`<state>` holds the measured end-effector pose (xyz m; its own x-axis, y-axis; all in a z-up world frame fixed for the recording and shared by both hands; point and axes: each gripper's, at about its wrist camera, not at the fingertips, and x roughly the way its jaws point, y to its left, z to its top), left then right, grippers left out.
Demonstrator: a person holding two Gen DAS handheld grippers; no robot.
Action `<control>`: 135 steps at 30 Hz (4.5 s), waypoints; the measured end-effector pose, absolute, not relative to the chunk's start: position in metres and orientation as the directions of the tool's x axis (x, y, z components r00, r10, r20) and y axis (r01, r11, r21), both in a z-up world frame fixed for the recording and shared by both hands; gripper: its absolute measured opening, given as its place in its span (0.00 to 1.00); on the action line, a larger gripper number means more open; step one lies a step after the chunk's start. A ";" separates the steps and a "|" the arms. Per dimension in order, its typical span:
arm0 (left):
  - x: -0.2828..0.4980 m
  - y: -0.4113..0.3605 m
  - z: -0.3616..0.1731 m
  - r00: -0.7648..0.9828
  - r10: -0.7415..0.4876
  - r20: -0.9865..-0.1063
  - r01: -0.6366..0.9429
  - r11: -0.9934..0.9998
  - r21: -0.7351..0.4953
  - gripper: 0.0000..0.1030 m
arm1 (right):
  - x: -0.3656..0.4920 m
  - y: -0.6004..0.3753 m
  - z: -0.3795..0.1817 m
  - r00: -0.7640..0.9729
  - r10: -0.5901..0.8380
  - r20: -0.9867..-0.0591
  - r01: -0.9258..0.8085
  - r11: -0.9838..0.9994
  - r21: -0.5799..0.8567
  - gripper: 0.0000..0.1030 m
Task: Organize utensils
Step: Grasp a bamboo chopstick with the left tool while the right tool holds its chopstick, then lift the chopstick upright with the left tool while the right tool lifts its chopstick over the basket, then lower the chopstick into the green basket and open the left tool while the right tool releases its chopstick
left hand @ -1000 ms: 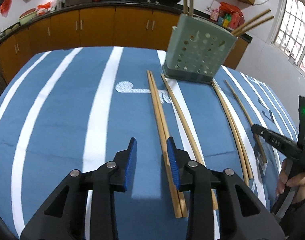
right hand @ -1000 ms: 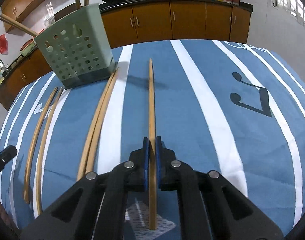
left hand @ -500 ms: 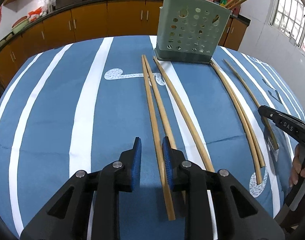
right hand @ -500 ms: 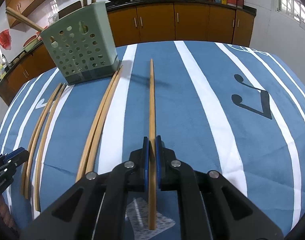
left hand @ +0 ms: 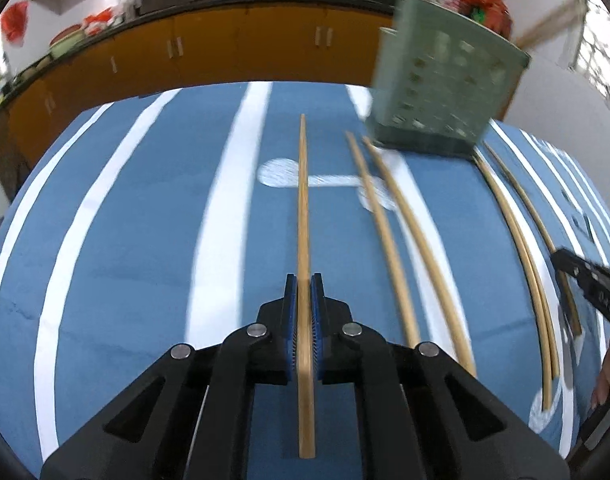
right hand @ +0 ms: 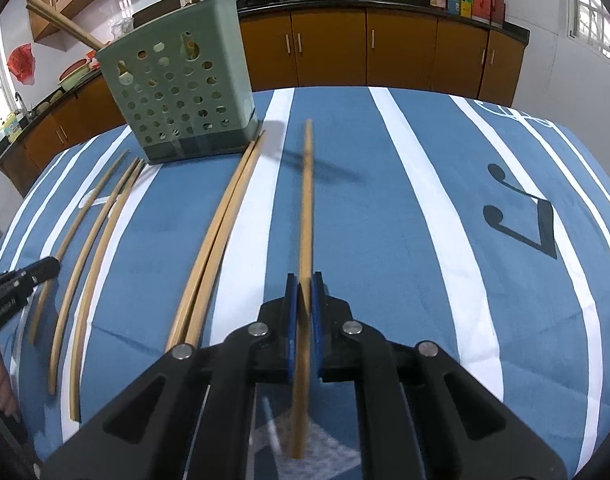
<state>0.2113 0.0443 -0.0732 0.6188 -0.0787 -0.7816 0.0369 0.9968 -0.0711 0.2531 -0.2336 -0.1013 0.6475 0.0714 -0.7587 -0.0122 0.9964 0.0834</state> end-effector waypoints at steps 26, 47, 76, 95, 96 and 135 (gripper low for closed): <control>0.218 0.058 -0.074 0.637 -0.111 -0.763 0.022 0.992 -0.125 0.07 | 0.264 -0.241 -0.103 0.651 0.059 -0.757 0.006 0.997 0.083 0.08; 0.210 0.054 -0.074 0.635 -0.085 -0.767 0.033 0.996 -0.084 0.07 | 0.258 -0.244 -0.104 0.650 0.065 -0.757 0.002 0.996 0.087 0.08; 0.185 0.076 0.042 0.823 -0.141 -0.550 0.057 0.984 -0.168 0.07 | 0.217 -0.277 0.021 0.889 0.077 -0.451 0.008 0.983 0.185 0.07; 0.177 0.067 0.091 0.865 -0.202 -0.460 0.137 0.976 -0.171 0.07 | 0.200 -0.269 0.087 0.920 0.192 -0.343 -0.117 0.967 0.227 0.07; 0.176 0.064 0.099 0.867 -0.217 -0.449 0.156 0.973 -0.169 0.07 | 0.199 -0.268 0.093 0.918 0.212 -0.334 -0.136 0.962 0.237 0.07; 0.282 -0.001 0.126 0.802 -0.294 -0.519 0.247 0.956 -0.160 0.07 | 0.316 -0.202 0.114 0.892 0.223 -0.393 -0.176 0.972 0.154 0.10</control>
